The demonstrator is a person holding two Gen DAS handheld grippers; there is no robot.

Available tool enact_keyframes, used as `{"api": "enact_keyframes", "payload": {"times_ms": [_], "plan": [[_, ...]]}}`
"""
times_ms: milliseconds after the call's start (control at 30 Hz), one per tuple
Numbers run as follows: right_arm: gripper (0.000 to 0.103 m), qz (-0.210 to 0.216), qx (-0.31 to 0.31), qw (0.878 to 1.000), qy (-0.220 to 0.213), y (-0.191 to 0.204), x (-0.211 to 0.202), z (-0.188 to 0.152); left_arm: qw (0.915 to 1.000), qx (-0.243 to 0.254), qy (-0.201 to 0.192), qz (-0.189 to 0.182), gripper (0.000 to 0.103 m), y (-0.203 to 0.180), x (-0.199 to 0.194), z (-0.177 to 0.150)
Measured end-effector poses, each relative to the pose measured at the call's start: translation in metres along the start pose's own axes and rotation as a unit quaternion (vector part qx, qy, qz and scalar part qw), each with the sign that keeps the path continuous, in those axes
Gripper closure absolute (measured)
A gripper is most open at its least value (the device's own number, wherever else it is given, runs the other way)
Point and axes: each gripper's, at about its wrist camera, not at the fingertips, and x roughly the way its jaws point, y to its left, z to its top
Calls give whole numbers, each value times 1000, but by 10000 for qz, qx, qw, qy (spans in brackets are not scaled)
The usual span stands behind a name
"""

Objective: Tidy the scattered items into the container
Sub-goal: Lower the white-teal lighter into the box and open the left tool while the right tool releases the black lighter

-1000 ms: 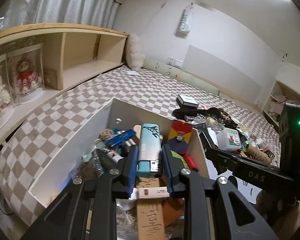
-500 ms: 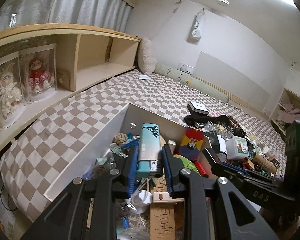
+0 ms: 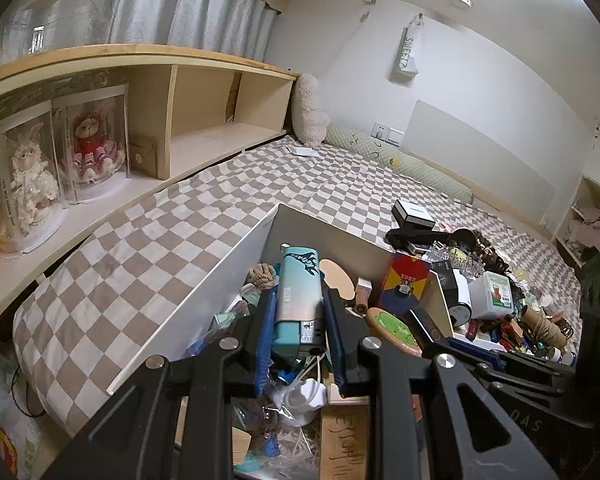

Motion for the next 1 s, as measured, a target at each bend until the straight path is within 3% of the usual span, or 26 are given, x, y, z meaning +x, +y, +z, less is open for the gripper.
{"api": "enact_keyframes", "payload": {"times_ms": [867, 933, 1000], "plan": [[79, 62, -98, 9999, 31, 11, -6, 3, 9996, -35, 241, 170, 77, 2, 9, -2], [79, 14, -102, 9999, 28, 11, -7, 4, 9996, -45, 226, 180, 62, 2, 8, -2], [79, -25, -100, 9999, 39, 11, -7, 4, 9997, -47, 199, 164, 60, 2, 7, -1]]}}
